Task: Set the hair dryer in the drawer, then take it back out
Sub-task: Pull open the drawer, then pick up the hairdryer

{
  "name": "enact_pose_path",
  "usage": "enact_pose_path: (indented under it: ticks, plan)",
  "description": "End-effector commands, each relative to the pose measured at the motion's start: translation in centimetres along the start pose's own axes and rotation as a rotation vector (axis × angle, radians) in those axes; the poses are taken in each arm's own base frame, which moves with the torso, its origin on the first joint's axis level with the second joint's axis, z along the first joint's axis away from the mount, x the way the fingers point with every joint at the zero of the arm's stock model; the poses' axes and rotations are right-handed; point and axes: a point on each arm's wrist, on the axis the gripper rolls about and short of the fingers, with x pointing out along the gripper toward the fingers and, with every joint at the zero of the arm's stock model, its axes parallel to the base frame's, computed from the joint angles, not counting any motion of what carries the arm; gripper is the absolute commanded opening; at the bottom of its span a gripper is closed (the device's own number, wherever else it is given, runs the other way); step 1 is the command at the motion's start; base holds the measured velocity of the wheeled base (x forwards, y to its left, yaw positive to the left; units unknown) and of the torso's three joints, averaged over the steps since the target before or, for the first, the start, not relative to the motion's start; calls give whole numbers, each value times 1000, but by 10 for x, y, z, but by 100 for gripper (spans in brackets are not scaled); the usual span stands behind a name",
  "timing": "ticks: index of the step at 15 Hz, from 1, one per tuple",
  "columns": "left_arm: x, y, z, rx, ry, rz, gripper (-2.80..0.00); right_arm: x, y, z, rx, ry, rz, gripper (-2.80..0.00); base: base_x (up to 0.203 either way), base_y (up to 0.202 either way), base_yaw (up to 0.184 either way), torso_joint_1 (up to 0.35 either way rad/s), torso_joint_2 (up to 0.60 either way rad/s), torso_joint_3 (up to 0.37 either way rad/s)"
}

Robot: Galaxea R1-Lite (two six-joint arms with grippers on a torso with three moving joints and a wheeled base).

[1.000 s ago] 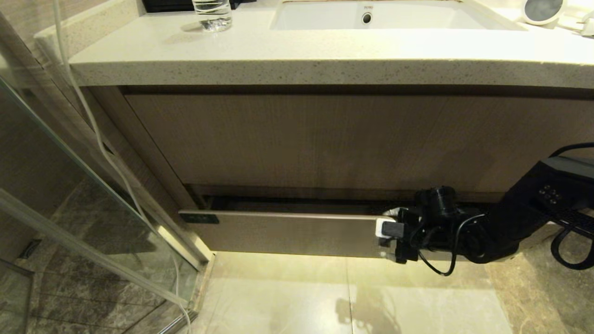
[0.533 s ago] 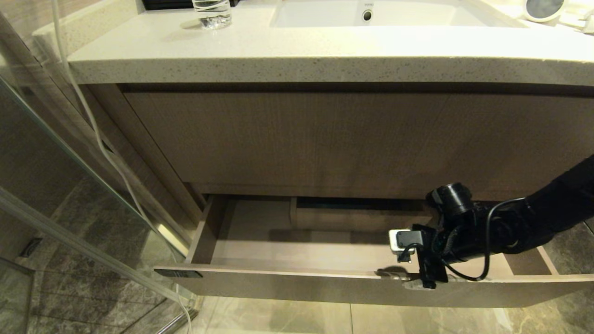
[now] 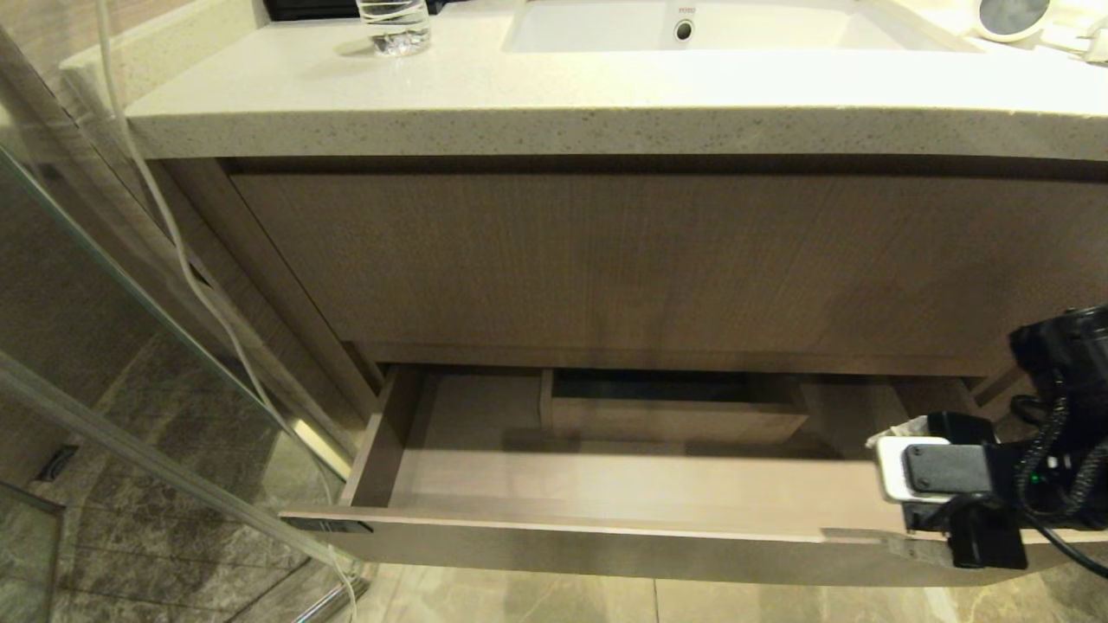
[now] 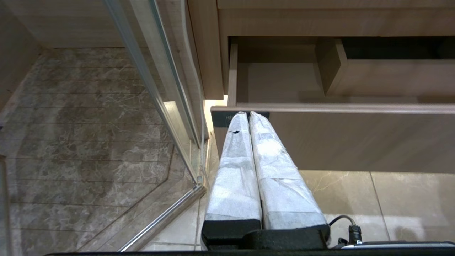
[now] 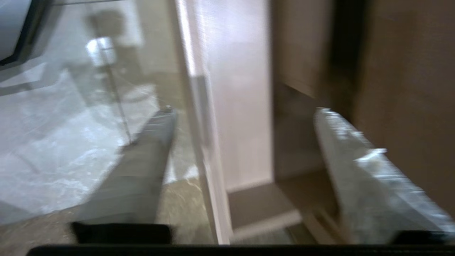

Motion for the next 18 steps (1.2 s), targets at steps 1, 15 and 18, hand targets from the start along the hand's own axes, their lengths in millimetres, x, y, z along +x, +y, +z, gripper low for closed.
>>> enact_pose_path:
  ticks: [1,15,18]
  plan:
    - [0,0,0,0,0,0,-280,-76,11,5,2,-41,-237,-280,0,0,0,0,0,0]
    - [0,0,0,0,0,0,-280,-266,-109,16,308,116,-1114,-280,0,0,0,0,0,0]
    - [0,0,0,0,0,0,-280,-260,-163,-1,304,190,-1200,-280,0,0,0,0,0,0]
